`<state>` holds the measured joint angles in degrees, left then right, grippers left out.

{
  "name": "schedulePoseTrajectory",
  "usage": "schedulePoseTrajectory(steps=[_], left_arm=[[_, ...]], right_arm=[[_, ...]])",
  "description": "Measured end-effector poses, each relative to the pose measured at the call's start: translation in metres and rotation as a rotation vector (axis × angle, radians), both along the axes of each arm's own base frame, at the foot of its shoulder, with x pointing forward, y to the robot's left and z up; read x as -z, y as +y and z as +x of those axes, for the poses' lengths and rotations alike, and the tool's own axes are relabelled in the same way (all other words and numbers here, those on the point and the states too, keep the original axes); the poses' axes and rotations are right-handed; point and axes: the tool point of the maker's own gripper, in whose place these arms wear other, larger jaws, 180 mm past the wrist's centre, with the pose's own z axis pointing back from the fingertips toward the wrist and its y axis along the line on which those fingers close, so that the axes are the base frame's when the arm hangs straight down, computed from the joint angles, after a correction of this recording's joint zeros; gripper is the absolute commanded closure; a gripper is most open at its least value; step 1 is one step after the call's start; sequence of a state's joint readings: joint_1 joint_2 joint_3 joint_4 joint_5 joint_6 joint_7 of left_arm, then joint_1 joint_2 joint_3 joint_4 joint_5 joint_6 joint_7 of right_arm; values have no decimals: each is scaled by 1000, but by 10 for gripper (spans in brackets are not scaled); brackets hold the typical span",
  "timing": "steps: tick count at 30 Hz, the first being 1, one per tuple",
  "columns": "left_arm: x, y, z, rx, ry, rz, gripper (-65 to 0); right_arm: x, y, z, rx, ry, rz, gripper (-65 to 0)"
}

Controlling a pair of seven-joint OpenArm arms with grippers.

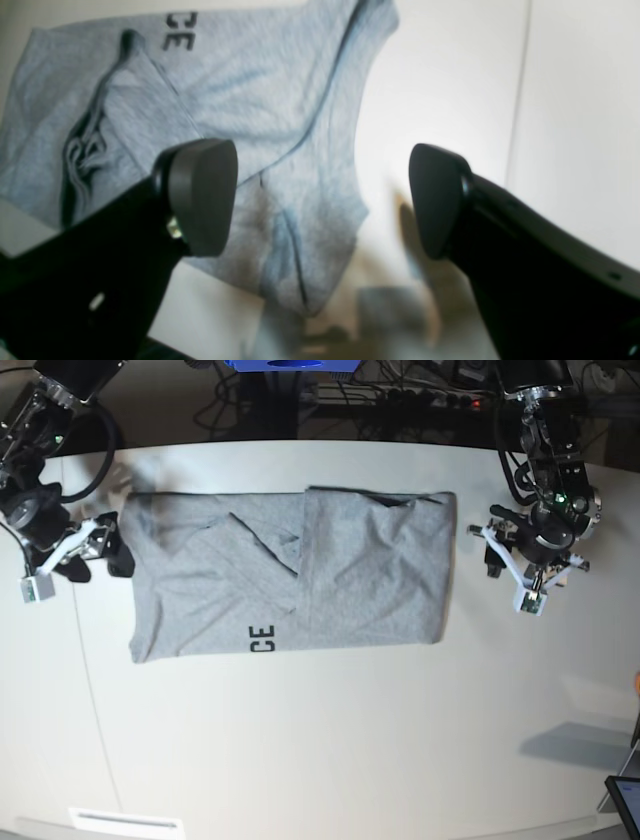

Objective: Fold the T-shirt properly
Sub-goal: 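Release the shirt and move both grippers out to its two ends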

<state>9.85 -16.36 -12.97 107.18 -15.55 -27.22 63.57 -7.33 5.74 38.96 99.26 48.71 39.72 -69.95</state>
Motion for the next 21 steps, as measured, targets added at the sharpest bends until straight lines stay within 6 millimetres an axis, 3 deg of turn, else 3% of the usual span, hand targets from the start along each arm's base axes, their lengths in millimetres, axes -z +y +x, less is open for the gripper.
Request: schedulePoseTrajectory(steps=[3,8,9,12,18,21], left_arm=[[19,7,-13,59,81,1,-328],[36,29,-31,1,124,-43,-296],[40,36,-35,-19,139,-40,-245],[45,43,-36,-46,150,-50,0],[50,43,-27,-51,143,-82,0],[54,44,-25,-56,140,-98,0]], right_arm=[[17,-5,-5,8,56,38,-514],[18,-7,-5,12,56,42,-514],[17,-6,-4,12,53,45,-514],[18,-8,-5,13,57,40,-514],[16,-7,5,16,43,58,-519],[26,-6,8,25,67,103,-521]])
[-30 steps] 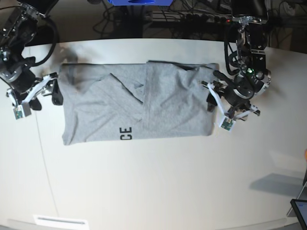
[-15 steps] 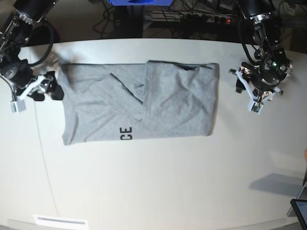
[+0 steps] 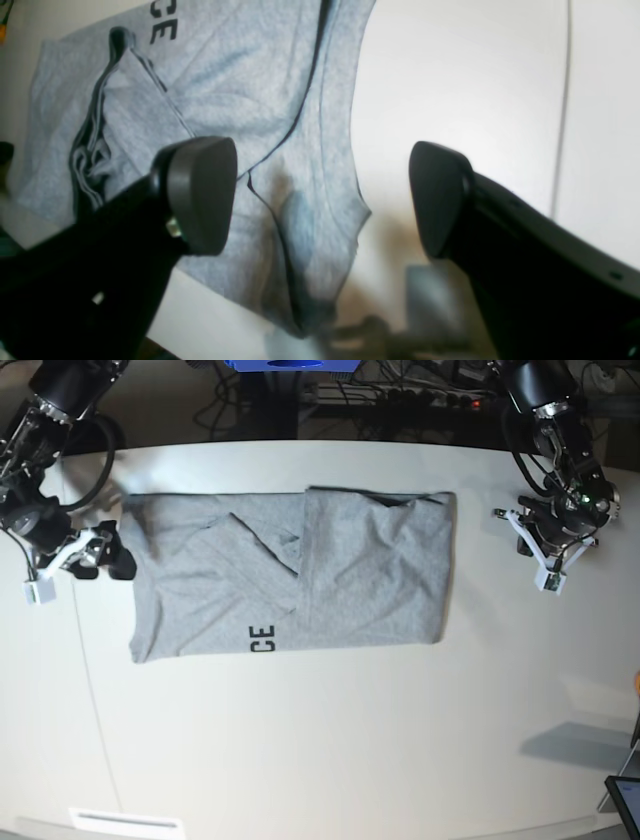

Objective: Fold the T-shirt properly
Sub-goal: 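Release the shirt and move both grippers out to its two ends, then grasp the shirt's two ends with both grippers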

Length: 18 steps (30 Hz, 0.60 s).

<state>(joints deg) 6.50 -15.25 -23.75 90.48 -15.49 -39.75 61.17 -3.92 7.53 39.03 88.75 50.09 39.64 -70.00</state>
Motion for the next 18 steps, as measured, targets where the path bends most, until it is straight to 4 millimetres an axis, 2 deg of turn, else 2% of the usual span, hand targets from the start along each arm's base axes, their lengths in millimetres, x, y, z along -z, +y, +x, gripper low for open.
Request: schedulePoseTrajectory(steps=[4,9,16,18], left_arm=[[0,4,5,-49,-19,-17,0],[3,-17,18,27,-9,20,0],[8,-84,44,178,-87,-55,0],[9,-93,45,199,-91,-65,0]], right_arm=[[21,4,-3,14,58,63,-521],[24,7,2,29,47,115,-519],[25,9,0,22,54,125,-515],[26,10,-1,16,60,128,-515]])
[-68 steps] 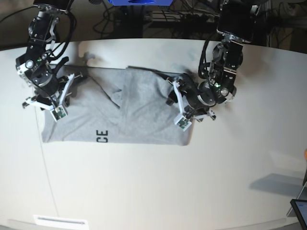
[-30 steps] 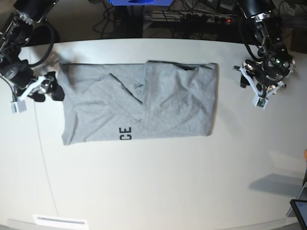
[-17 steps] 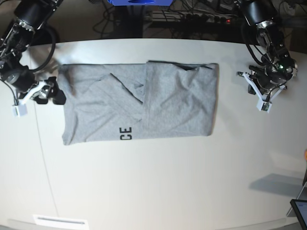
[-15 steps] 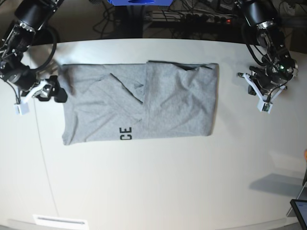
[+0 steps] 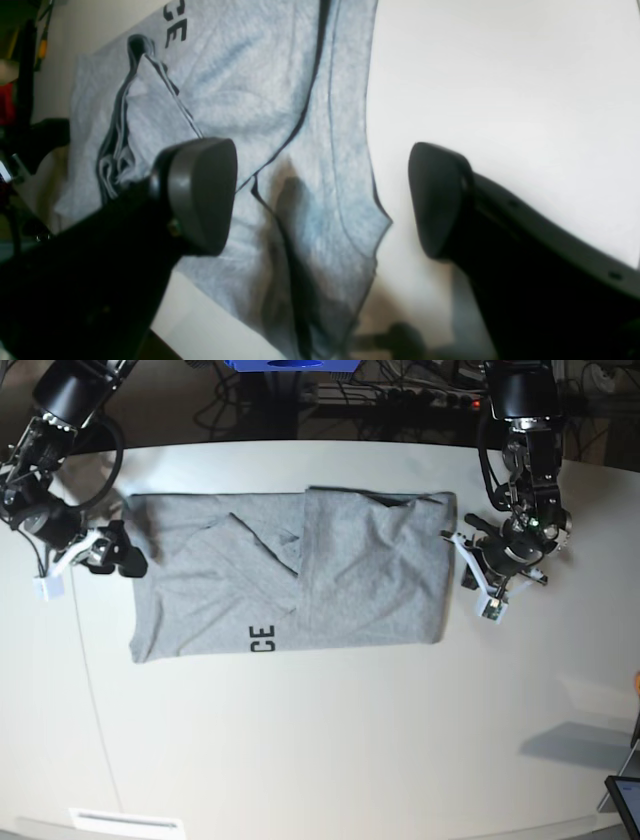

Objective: Fold the T-shirt properly
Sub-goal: 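Grasp the shirt's two ends with both grippers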

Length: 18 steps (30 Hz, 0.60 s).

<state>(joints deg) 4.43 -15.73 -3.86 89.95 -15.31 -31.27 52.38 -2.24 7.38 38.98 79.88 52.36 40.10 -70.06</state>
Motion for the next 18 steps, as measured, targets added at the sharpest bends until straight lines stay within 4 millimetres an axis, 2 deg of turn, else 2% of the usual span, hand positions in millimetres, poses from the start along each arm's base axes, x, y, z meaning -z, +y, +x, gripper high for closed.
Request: schedulePoseTrajectory(steps=[4,11,18], left_arm=[[0,-2,0,6,-2,-4,0],[0,-3,1,6,-4,-9,0],[0,-3,1,6,-4,-12,0]], right_arm=[[0,4,1,-14,1,1,-515],[0,54,10,-115,-20,60,-514],[-1,56,13,-128,-18,58,-514]])
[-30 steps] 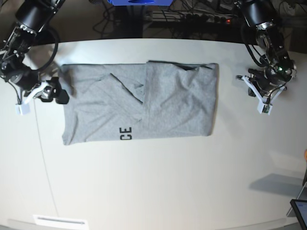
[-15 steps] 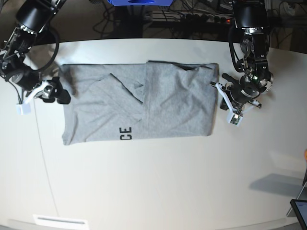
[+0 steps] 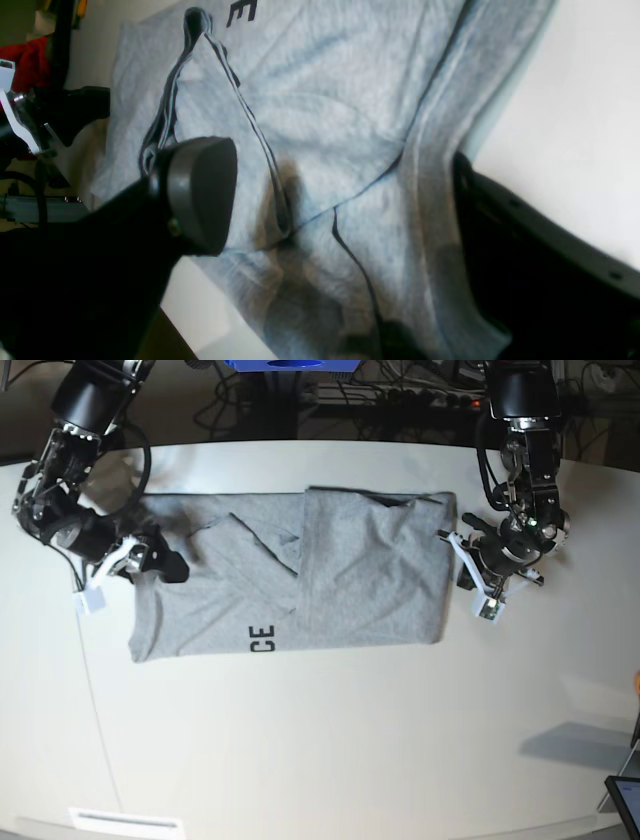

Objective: Fold the T-shirt properly
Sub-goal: 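Grasp the shirt's two ends with both grippers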

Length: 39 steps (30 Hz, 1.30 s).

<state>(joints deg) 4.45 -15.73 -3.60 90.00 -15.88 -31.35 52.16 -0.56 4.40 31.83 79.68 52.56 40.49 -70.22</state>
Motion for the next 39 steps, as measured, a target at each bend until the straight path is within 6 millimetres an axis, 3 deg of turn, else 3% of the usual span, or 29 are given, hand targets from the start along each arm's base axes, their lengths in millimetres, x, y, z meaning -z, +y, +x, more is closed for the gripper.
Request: schedulePoseTrajectory(steps=[9,13,19,26,27,30,31,33,39], left_arm=[[0,-2,1,9,3,2,0],[0,-3,2,11,5,3,0],[-1,-3,2,12,4,3,0],[-1,-3,1,7,0,-6,-47],[-1,-3,2,7,0,-6,-47],[-1,-3,2,8,1,-7,-47],[-1,-3,1,8,1,-6,-47],[-1,-4,1,11,2,-6,-47],[-1,-6,2,12,2,-10,-47]], right_arm=[[0,7,1,2,-3,16,-512],[-1,22,5,-41,-22,15,-503],[3,29,3,-50,-9,16,-338],[4,27,2,-52,-2,9,-292],[5,27,1,-53,1,5,-252],[10,27,-2,-61,23,-4,-26],[12,27,-3,-59,31,2,0],[15,27,-5,-57,44,6,-20],[13,18,-4,-76,37,-38,-1]])
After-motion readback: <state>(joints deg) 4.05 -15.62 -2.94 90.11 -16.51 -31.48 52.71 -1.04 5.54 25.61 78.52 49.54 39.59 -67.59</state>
